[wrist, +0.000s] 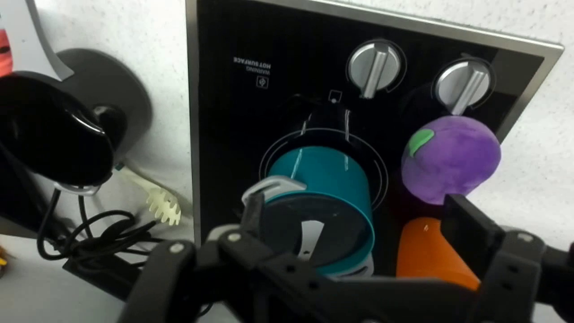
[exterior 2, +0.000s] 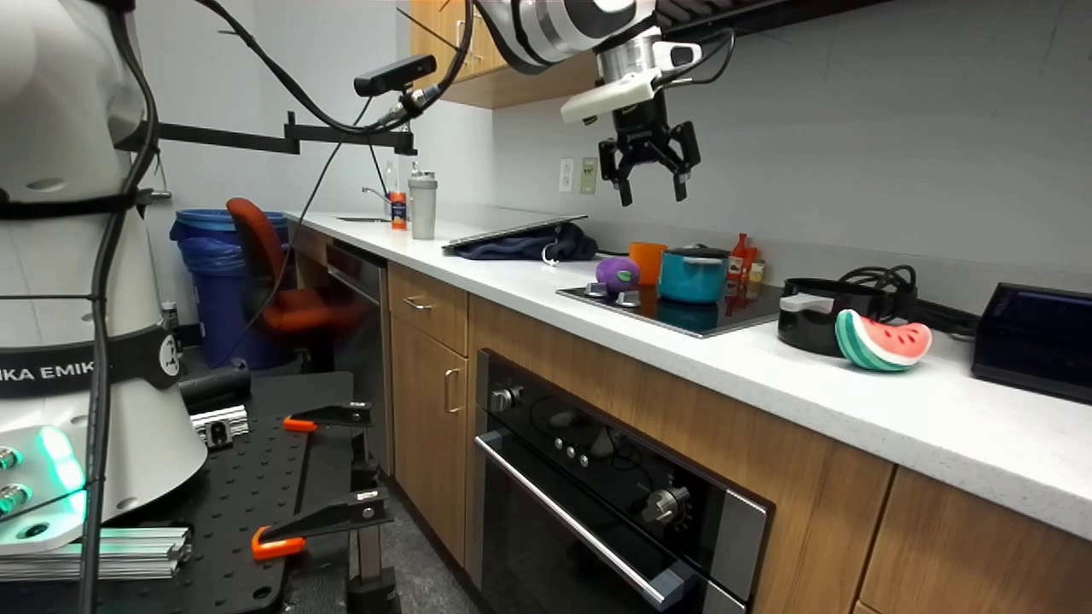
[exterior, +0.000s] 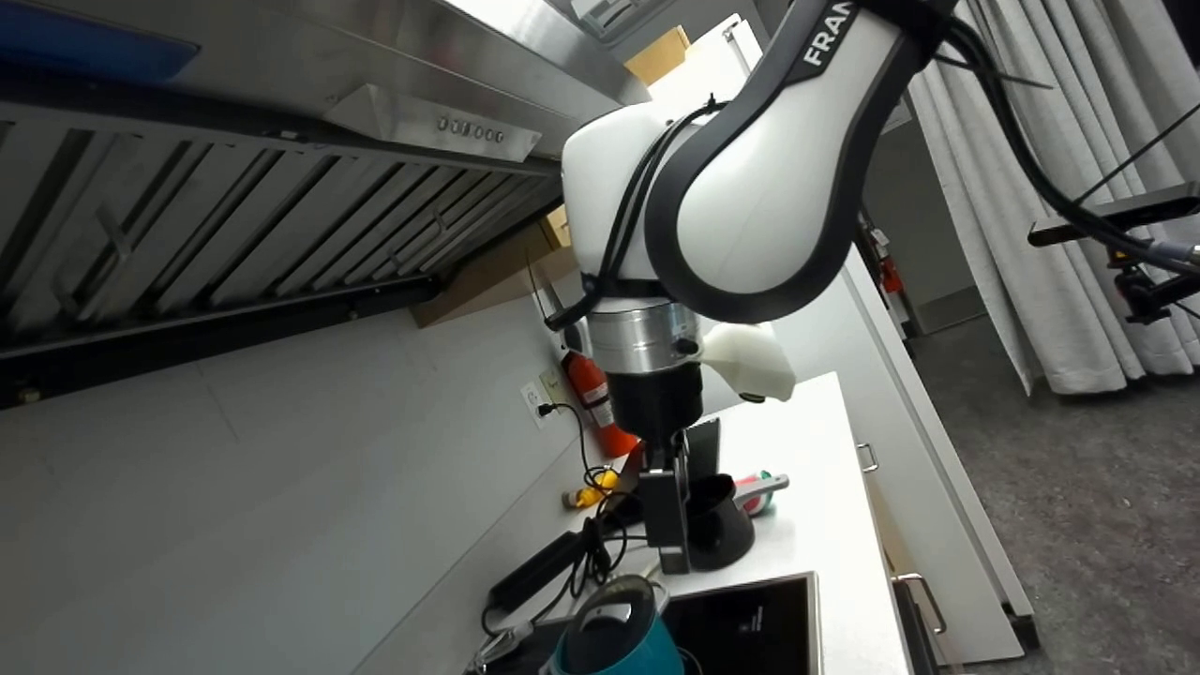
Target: Move the lid from the blue pot to the black pot
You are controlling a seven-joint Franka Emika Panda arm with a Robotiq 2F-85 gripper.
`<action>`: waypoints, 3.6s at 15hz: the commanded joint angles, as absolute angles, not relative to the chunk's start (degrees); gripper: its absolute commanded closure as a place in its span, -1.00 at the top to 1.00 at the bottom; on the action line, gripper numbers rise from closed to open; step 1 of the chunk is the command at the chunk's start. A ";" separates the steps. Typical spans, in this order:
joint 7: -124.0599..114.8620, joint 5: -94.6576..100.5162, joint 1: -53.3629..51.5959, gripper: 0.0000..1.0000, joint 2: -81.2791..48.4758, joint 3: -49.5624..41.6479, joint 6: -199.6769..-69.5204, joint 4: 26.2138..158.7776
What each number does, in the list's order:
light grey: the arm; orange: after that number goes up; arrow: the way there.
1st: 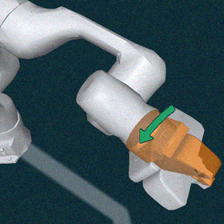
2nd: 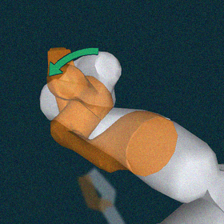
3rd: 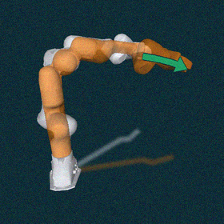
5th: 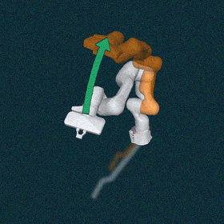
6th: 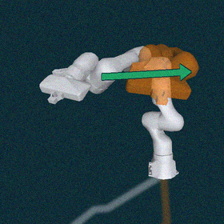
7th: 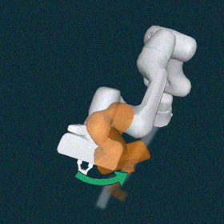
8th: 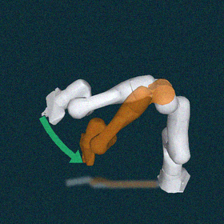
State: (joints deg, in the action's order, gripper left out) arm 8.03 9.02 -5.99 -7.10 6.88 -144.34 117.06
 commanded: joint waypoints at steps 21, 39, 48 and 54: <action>-8.00 20.20 -14.15 1.00 -25.99 -0.58 -152.97 100.09; -11.74 19.75 -16.03 0.12 -30.33 -3.22 -152.56 95.55; -13.27 19.51 -15.94 -1.00 -30.80 -4.15 -152.62 94.20; -15.88 21.09 -16.75 -0.93 -29.48 -6.48 -153.71 95.81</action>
